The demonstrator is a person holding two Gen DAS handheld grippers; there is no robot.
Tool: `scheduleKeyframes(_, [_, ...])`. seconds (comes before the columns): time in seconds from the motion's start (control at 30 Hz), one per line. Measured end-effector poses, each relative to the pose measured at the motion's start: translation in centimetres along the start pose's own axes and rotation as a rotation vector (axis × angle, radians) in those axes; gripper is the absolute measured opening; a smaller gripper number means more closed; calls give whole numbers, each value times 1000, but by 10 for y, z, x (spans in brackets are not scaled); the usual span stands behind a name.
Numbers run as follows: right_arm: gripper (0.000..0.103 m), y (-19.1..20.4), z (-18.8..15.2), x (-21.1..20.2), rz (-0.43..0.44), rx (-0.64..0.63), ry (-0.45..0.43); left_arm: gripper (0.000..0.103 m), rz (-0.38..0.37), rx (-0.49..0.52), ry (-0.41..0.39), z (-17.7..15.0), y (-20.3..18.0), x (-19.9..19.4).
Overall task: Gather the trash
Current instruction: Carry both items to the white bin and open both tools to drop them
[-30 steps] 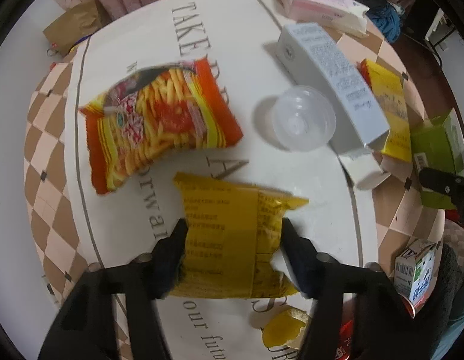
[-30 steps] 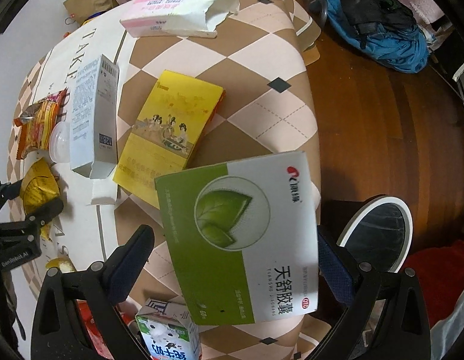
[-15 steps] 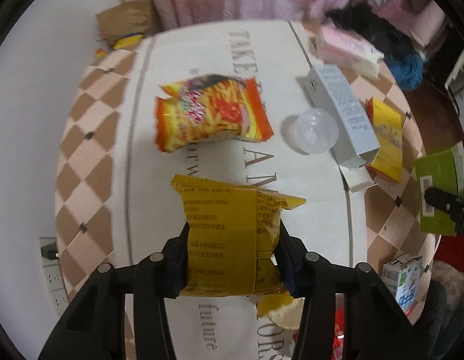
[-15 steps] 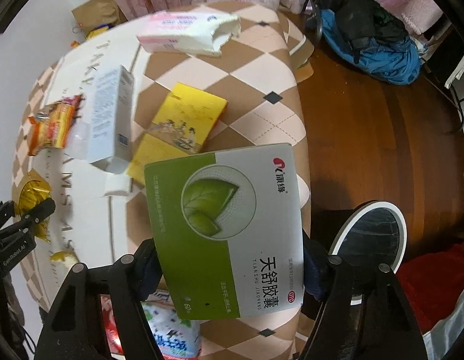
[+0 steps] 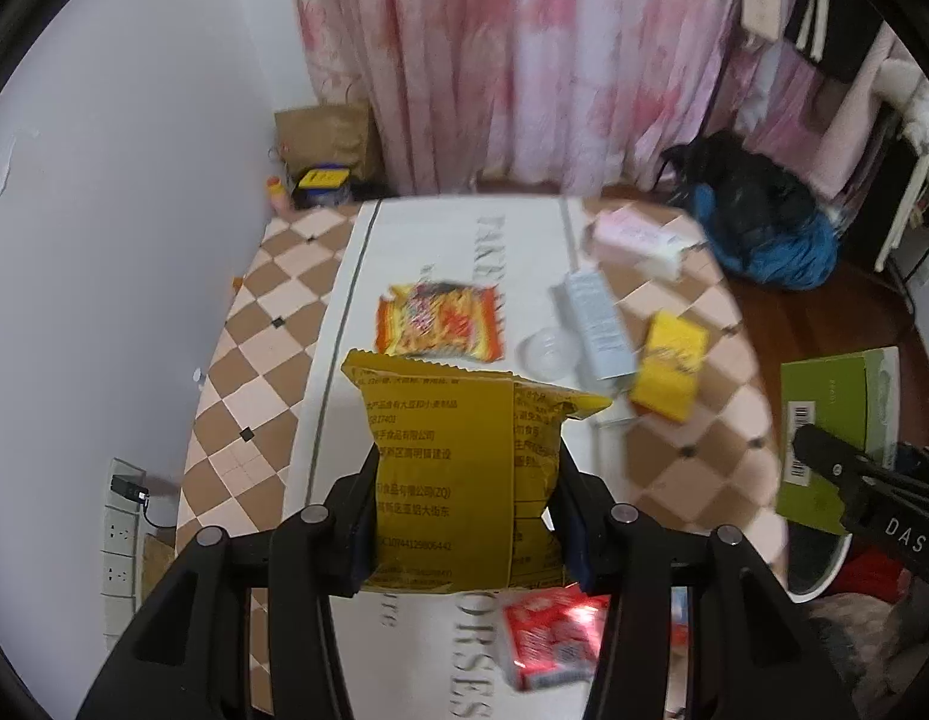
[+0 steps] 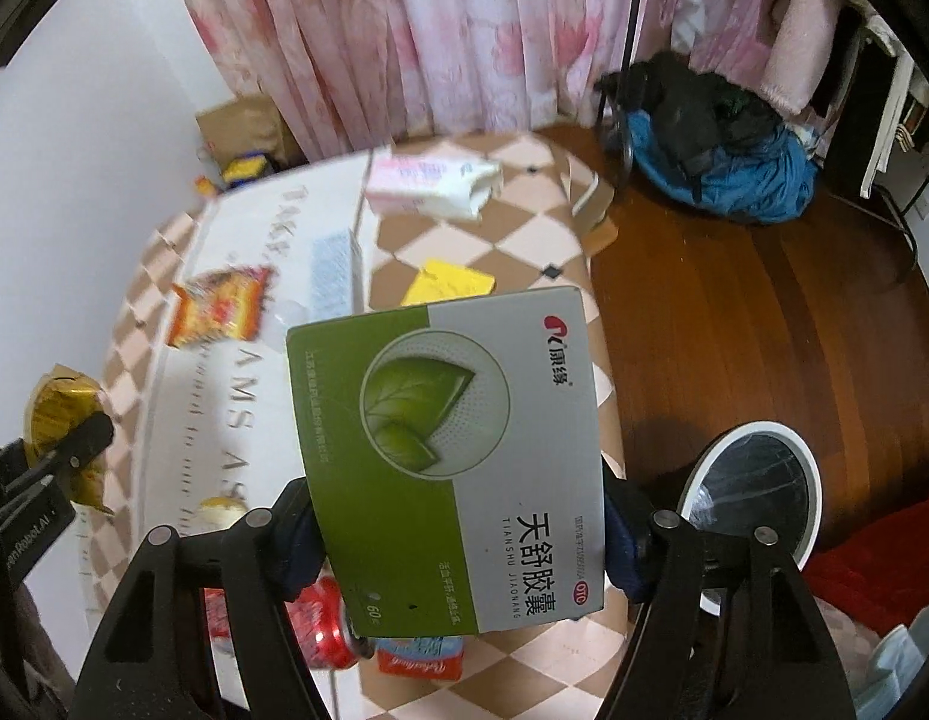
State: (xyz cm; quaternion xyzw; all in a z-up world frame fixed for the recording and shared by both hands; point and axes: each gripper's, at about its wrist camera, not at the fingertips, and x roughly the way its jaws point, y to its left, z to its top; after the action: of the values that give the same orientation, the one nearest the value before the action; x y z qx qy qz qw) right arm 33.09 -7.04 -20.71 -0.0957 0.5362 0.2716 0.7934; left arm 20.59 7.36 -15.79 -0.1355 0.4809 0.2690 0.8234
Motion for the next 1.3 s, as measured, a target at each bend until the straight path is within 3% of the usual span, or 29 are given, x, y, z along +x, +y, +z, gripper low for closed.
scheduleKeyframes(0.27, [74, -49, -4, -83, 95, 66, -149, 45, -112, 58, -107, 12, -69, -49])
scheduleKeyframes(0.47, [74, -131, -7, -135, 56, 129, -202, 45, -255, 149, -110, 22, -153, -59])
scheduleKeyframes(0.6, [74, -198, -21, -145, -21, 183, -192, 45, -366, 196, -42, 17, -221, -40])
scheduleKeyframes(0.7, [74, -251, -34, -124, -65, 256, -137, 45, -466, 236, 64, 9, -275, -8])
scheduleKeyframes(0.8, [74, -305, -54, -84, -82, 355, -50, 45, -518, 283, 158, -4, -322, 25])
scheduleKeyframes(1.0, [74, -376, -95, -13, -69, 524, 90, 45, -575, 327, 354, -26, -390, 99])
scheduleKeyframes(1.1, [74, -398, -115, 12, -69, 584, 133, 46, -561, 345, 429, -34, -414, 124])
scheduleKeyframes(1.17, [74, -410, -126, 24, -73, 611, 155, 53, -533, 358, 453, -37, -427, 136])
scheduleKeyframes(1.23, [76, -422, -134, 34, -78, 635, 168, 78, -529, 339, 468, -37, -431, 145])
scheduleKeyframes(1.3, [78, -431, -141, 44, -64, 663, 198, 84, -533, 325, 470, -38, -432, 146])
